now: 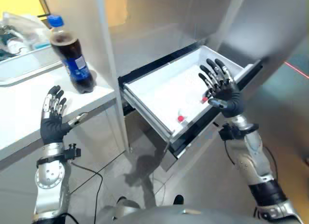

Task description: Take the drinks into the refrigerator

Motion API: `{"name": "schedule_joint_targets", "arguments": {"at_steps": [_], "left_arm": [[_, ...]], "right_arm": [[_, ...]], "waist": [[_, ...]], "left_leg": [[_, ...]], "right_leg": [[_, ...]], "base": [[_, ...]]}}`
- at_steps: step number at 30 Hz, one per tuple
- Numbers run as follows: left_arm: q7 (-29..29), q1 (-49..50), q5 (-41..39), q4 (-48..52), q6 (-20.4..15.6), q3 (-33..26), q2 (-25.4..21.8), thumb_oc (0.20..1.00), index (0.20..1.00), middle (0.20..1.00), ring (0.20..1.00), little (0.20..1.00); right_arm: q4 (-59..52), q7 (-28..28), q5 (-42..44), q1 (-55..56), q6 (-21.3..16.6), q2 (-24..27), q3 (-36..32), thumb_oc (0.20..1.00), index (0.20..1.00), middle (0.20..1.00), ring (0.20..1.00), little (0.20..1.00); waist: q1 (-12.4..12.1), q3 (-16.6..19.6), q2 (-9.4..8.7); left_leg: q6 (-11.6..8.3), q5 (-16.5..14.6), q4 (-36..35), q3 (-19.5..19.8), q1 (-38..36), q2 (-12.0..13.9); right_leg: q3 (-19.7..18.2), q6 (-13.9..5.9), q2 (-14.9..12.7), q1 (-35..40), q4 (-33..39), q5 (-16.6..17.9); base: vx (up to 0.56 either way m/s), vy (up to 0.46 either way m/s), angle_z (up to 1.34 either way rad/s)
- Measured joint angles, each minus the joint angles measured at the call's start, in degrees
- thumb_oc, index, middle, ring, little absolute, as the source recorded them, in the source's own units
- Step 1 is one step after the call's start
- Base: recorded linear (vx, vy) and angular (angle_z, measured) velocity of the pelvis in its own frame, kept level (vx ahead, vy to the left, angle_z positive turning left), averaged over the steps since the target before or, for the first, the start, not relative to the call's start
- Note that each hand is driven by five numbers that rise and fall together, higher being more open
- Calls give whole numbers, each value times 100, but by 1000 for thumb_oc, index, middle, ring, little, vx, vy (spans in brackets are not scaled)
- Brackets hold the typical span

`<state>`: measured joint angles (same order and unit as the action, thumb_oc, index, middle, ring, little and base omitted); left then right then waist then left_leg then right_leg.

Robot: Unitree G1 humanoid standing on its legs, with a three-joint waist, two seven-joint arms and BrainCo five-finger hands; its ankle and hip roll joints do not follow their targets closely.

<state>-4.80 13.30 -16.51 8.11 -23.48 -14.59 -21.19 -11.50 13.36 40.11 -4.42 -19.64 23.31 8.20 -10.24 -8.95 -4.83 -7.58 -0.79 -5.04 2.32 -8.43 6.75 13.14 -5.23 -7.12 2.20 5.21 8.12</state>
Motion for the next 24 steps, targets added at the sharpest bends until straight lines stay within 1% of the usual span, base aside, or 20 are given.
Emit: {"name": "schedule_joint_targets", "arguments": {"at_steps": [5, 10, 17, 20, 22, 24], "left_arm": [[-25, -33, 1, -30, 0, 53, 0, 1000, 1000, 1000, 1000, 1000], [-33, -86, 2, -31, 0, 61, 0, 1000, 1000, 1000, 1000, 1000], [-156, -373, 16, -64, -1, 66, -10, 1000, 1000, 1000, 1000, 1000], [-239, -500, 162, -232, -9, 54, -34, 1000, 1000, 1000, 1000, 1000], [-344, -669, 232, -517, -9, 55, -94, 1000, 1000, 1000, 1000, 1000], [-473, -842, 288, -802, -25, 38, -321, 1000, 1000, 1000, 1000, 1000]], "right_arm": [[1, -17, -4, 0, -1, -1, -20, 1000, 1000, 1000, 1000, 1000], [4, -78, -16, 3, -1, -21, -79, 1000, 1000, 1000, 1000, 1000], [20, -126, -22, 4, -1, -22, -79, 1000, 1000, 1000, 1000, 1000], [22, -123, -24, 3, 0, -22, -79, 1000, 1000, 1000, 1000, 1000], [27, -119, -23, 3, 4, -17, -79, 1000, 1000, 1000, 1000, 1000], [27, -105, -23, 4, 15, 0, -79, 1000, 1000, 1000, 1000, 1000]], "waist": [[-7, -44, 52], [9, -95, 116], [50, -111, 142], [114, -118, 153], [144, -130, 173], [185, -137, 184]], "left_leg": [[1, 9, 1, 130, 1, -6], [2, 10, 1, 139, 3, -8], [3, 10, 1, 123, -9, -8], [4, 10, 1, 108, -20, -9], [5, 10, 1, 72, -70, -6], [5, 6, 0, 11, -126, -7]], "right_leg": [[130, -16, -17, 57, 0, -44], [148, -18, -21, 61, -1, -51], [136, -17, -20, 60, -1, -50], [123, -16, -19, 64, -1, -49], [65, -14, -8, 77, -1, -46], [20, -14, -6, 110, -1, -46]], "base": [[19, 5, 9], [1, 3, 1], [0, 0, 0], [6, 5, -2], [20, 14, -12], [20, 9, -11]]}}
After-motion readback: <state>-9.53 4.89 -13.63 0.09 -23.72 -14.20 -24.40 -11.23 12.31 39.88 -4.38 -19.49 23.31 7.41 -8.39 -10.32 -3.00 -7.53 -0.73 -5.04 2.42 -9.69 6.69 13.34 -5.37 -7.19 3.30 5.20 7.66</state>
